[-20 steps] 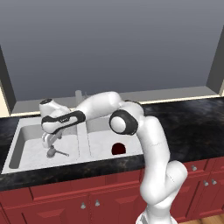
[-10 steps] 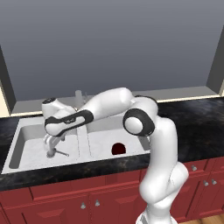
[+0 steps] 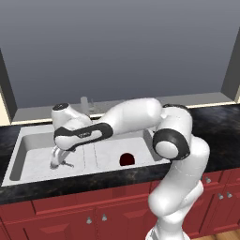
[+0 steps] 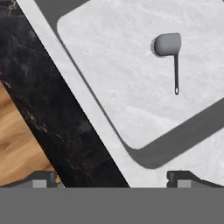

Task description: Move any existing items from the left basin to the right basin for drying. Then move the measuring cup from the counter to the left basin of the sink for washing.

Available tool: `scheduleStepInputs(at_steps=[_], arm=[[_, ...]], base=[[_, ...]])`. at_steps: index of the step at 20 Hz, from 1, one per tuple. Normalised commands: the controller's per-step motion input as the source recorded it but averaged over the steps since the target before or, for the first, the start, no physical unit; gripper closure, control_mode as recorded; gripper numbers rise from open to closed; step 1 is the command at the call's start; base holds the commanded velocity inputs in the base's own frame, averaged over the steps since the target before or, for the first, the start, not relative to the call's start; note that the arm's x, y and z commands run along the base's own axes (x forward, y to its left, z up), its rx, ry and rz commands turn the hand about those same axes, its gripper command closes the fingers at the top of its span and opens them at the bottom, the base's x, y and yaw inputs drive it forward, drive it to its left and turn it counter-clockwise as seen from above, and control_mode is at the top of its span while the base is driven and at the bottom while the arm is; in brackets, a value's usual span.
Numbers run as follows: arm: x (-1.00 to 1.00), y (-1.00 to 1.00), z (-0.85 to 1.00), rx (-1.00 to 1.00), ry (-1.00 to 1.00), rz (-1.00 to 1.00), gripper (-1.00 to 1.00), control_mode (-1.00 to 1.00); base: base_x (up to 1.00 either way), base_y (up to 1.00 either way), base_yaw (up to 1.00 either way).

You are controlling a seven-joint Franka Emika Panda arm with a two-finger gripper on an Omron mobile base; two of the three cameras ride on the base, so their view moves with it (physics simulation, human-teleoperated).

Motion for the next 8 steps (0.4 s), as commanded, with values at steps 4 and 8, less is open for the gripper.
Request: scheduleStepInputs(at_steps=[4,8], arm=[[-0.31,-0.27,0.31,0.06,0.0,-0.04,-1.0,-1.0],[-0.17,-0.22,0.23,0.04,0.0,-0.04,-1.0,-1.0]], base=[[0.0,0.0,0.0],[0.0,0.0,0.0]])
